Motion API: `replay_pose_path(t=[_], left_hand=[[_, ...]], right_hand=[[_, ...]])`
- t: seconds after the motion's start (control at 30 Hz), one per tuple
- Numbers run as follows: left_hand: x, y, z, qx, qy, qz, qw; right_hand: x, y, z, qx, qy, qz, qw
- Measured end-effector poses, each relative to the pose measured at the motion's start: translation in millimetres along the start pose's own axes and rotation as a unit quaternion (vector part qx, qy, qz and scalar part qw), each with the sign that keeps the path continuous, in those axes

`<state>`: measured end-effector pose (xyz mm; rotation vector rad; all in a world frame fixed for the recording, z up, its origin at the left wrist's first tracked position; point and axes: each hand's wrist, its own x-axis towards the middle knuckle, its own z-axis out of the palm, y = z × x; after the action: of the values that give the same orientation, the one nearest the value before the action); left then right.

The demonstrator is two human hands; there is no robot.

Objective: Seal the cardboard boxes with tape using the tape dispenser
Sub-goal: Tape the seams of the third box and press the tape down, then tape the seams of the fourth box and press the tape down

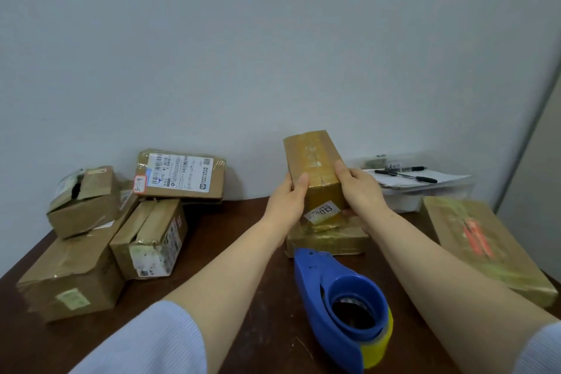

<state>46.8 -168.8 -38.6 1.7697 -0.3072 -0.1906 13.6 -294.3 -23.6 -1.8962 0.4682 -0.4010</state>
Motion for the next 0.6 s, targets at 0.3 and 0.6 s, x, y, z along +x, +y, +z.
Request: replay_pose_path(t=[0.3, 0.6], left_hand=[[6.2, 2.8, 6.4, 0.045, 0.006, -0.010, 0.999], [-29.7, 13.1, -57.0, 0.086, 0.072, 0.016, 0.994]], right_hand=[[13.0, 6.5, 3.9, -0.088, 0.020, 0.025, 0.996], [-31.8, -37.7, 41.1, -0.276, 0.085, -0.162, 0.944]])
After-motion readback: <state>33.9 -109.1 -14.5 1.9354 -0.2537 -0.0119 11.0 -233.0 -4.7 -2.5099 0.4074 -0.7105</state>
